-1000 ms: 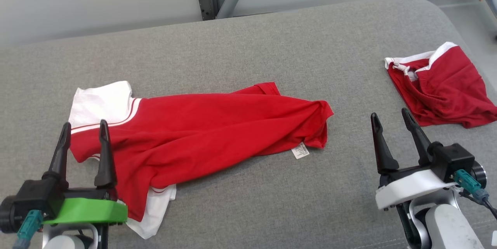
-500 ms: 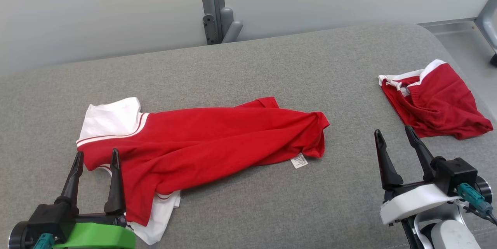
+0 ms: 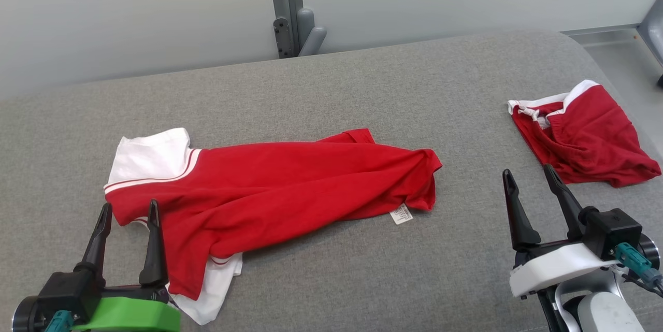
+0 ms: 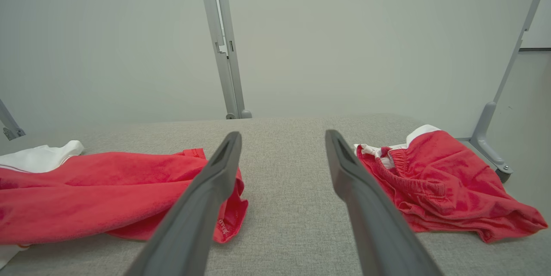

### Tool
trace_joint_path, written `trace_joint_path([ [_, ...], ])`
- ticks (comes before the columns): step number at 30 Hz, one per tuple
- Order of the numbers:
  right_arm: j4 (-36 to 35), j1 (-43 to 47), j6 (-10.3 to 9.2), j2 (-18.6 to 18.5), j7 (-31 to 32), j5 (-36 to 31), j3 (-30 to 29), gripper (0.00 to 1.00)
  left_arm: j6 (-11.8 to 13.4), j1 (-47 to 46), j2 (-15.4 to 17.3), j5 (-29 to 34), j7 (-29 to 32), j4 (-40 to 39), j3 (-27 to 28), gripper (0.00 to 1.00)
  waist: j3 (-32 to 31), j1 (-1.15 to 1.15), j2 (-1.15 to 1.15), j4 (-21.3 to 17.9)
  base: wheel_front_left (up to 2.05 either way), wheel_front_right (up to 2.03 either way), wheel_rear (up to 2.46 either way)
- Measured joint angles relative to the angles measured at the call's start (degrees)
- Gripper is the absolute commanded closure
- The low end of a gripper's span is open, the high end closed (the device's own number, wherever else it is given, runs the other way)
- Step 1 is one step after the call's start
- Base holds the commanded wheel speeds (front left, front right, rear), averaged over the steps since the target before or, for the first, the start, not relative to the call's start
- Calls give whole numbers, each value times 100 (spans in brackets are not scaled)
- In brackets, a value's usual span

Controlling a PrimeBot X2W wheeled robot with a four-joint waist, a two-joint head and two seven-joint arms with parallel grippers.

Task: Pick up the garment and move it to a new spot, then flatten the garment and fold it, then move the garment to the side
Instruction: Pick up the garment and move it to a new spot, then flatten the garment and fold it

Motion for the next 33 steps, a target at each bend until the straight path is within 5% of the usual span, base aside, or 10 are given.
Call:
trace_joint_path([
  [10,-21,-2,0,21,9,2,-12,0,37,-14,2,0,14,44,-42,0,25,0,0,22,0,0,0],
  [30,4,-377,0,38,-76,81,147,0,-455,-400,160,-319,1569,951,-751,0,946,0,0,62,0,0,0],
  [31,10,-386,0,38,-76,81,147,0,-446,-428,203,-247,1572,950,-767,32,973,0,0,68,0,0,0],
  [32,14,-401,0,40,-77,81,147,0,-424,-474,247,-179,1592,949,-778,84,998,0,0,75,0,0,0],
  [33,15,-422,0,40,-77,82,152,0,-394,-522,290,-145,1602,947,-777,84,1020,0,0,81,0,0,0],
])
